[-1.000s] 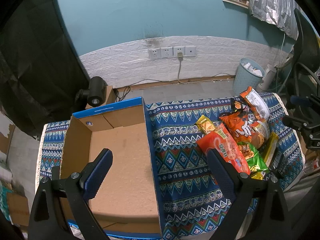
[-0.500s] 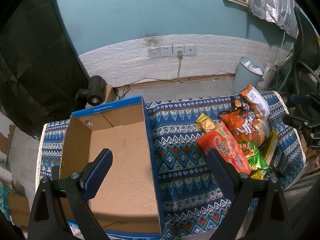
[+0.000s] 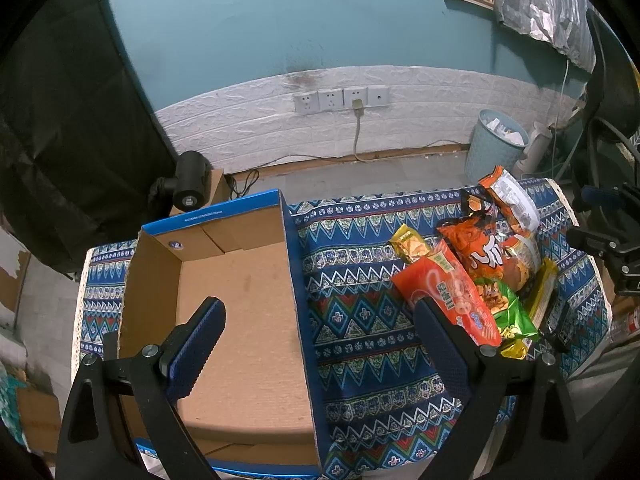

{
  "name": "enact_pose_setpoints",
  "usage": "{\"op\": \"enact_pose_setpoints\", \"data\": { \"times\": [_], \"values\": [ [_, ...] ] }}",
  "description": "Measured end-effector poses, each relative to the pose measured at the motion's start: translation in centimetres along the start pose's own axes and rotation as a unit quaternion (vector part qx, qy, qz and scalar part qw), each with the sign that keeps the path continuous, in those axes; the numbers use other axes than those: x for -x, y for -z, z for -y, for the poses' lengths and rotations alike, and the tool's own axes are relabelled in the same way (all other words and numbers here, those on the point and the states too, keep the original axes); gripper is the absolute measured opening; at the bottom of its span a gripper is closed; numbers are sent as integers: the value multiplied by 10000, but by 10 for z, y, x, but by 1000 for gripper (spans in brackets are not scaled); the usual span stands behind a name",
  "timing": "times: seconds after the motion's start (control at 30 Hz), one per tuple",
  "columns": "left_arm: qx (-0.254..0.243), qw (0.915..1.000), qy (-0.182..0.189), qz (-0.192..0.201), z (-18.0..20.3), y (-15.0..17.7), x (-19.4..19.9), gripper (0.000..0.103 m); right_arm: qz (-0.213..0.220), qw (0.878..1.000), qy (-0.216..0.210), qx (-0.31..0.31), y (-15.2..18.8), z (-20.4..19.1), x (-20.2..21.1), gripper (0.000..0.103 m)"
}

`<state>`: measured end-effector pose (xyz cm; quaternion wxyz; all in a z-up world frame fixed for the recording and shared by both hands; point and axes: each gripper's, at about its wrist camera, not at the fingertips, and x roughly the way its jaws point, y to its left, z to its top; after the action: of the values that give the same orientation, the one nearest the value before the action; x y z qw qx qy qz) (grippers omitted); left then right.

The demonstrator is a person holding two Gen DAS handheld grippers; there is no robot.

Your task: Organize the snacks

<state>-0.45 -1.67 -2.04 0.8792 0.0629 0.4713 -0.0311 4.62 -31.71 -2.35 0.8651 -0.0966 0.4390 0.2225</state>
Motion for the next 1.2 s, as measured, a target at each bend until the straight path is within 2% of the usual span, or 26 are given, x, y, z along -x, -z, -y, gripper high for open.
{"op": "enact_pose_setpoints", "data": {
  "times": [0.87, 1.2],
  "values": [
    [-60, 9999, 11, -88, 8, -5, -6, 96, -58, 10000, 15, -10, 3, 6, 0, 84],
    [59, 9974, 311, -654, 22, -4, -37, 96, -223, 9997, 37, -120, 0, 19, -2, 84]
  ]
}}
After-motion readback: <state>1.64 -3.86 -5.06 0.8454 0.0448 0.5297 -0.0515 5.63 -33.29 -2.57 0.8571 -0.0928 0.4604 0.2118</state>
